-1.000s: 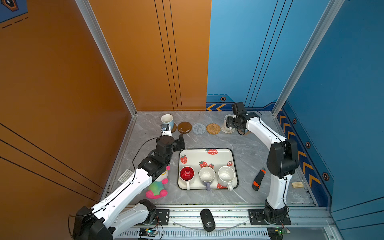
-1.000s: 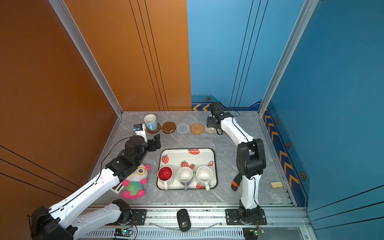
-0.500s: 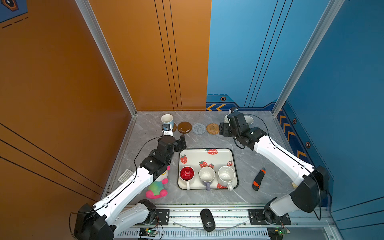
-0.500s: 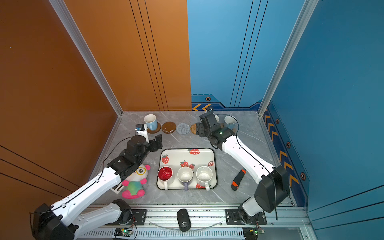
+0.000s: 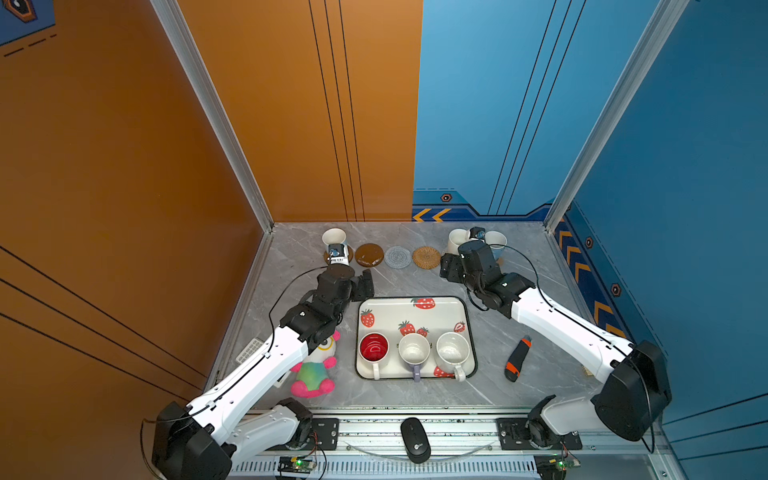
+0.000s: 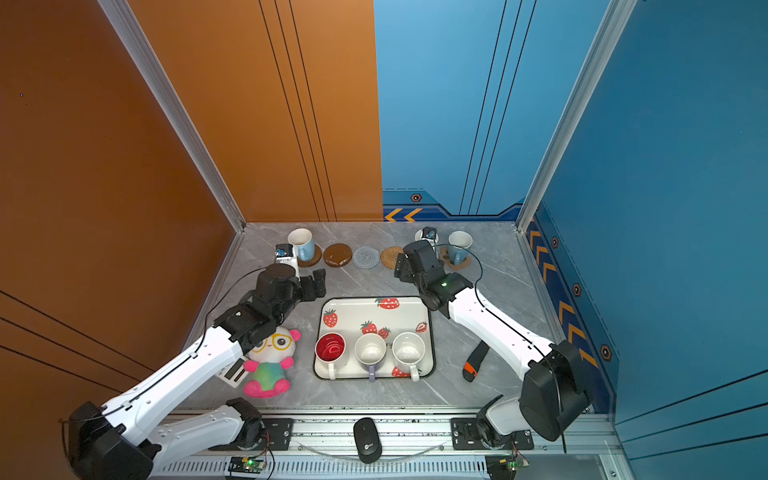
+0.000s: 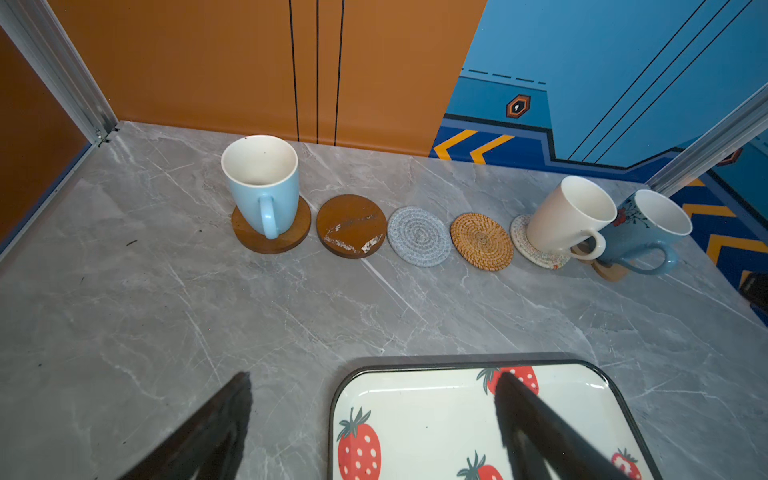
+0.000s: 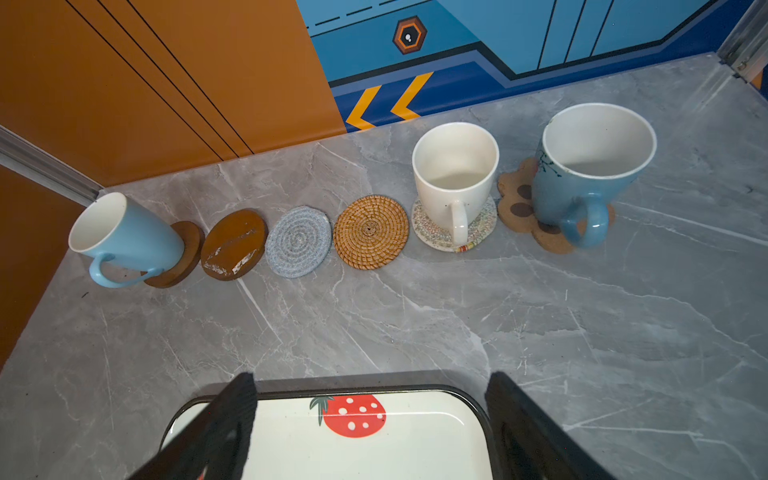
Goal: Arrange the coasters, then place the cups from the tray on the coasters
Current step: 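Open the right gripper and raise it away from the placed white mug, then move the left gripper down over the red-lined mug on the tray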
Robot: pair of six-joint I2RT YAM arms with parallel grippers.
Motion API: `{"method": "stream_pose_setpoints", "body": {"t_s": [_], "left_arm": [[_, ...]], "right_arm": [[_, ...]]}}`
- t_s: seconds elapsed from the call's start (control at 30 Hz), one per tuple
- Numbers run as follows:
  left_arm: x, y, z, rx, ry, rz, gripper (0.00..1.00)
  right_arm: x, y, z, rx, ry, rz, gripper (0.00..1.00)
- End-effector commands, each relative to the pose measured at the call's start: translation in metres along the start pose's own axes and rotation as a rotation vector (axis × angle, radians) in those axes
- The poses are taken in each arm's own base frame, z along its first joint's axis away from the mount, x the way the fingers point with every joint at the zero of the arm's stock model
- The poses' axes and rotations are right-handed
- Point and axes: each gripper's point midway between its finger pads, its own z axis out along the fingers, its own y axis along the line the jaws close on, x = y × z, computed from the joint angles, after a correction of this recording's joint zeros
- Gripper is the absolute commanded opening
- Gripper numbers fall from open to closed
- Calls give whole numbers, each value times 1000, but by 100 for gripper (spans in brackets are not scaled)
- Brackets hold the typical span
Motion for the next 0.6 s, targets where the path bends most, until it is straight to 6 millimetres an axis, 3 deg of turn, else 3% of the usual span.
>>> {"method": "stream_pose_setpoints", "body": {"t_s": [0.0, 0.23, 0.57], "left_arm": [[6, 0, -6, -4, 88, 29, 91], [26, -9, -27, 41, 189, 73, 90], [80, -11, -71, 143, 423, 49, 88]], "right_arm": [[4, 5, 10, -22, 3, 27, 85], [13, 15, 27, -75, 40, 44, 86], [20, 10, 38, -96, 61, 74, 86]]}}
